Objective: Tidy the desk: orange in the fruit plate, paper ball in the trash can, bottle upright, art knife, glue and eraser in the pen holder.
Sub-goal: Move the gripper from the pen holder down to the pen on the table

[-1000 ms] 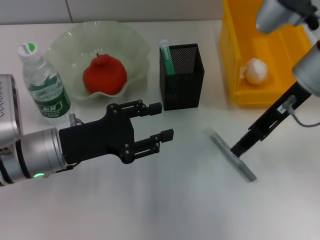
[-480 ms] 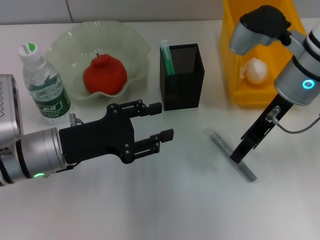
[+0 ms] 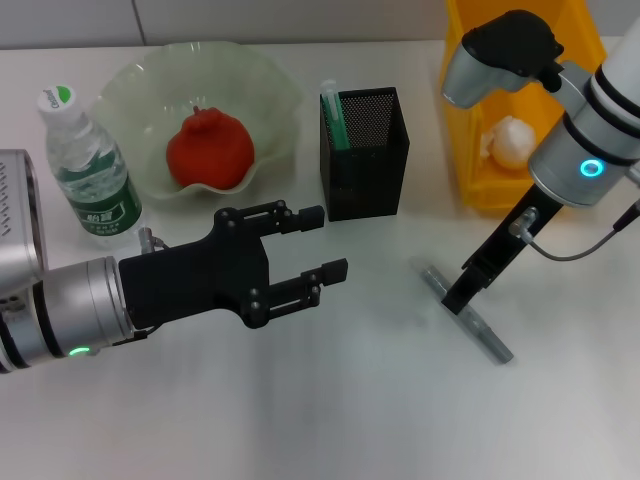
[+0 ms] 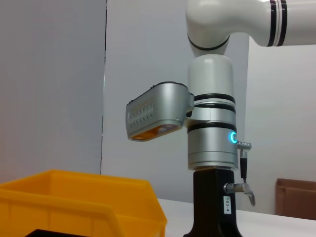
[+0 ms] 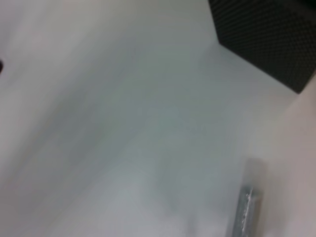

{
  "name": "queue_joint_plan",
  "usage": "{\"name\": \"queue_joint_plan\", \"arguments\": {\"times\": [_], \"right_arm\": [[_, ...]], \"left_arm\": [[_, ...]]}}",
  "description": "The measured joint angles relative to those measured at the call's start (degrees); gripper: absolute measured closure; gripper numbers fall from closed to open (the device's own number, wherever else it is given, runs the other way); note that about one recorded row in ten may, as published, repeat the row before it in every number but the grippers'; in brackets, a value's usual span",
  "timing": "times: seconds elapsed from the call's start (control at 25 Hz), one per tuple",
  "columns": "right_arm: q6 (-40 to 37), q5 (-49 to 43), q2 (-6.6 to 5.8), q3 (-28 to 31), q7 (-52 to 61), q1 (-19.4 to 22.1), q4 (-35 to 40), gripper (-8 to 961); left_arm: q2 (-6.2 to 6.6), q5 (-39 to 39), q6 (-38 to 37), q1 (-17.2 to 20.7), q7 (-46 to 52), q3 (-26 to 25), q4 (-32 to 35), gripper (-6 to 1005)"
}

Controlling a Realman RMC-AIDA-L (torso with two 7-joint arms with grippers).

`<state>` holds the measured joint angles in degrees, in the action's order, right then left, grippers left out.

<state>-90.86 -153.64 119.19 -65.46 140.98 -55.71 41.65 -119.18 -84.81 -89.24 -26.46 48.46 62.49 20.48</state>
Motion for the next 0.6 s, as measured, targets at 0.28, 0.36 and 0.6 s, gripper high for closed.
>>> {"name": "queue_joint_plan", "arguments": {"times": [0.28,0.36,0.6], "right_arm": [[2.1,0.2,0.12,-0.1,-0.4,-1.0,-2.7,504],[2.3,0.2,0.17,0.0,-0.5,-1.1,-2.8,508],[3.5,0.2,0.26,-0.8,-0.5,-1.3,-3.9,521]], "left_arm": [[0.0,0.0,0.0,0.0,-1.0,0.0,-0.7,373],[0.0,0.0,0.0,0.0,-1.0,-0.1,-0.7,373],[0.0,0.0,0.0,0.0,-1.1,-0.1,-0.7,372]]}}
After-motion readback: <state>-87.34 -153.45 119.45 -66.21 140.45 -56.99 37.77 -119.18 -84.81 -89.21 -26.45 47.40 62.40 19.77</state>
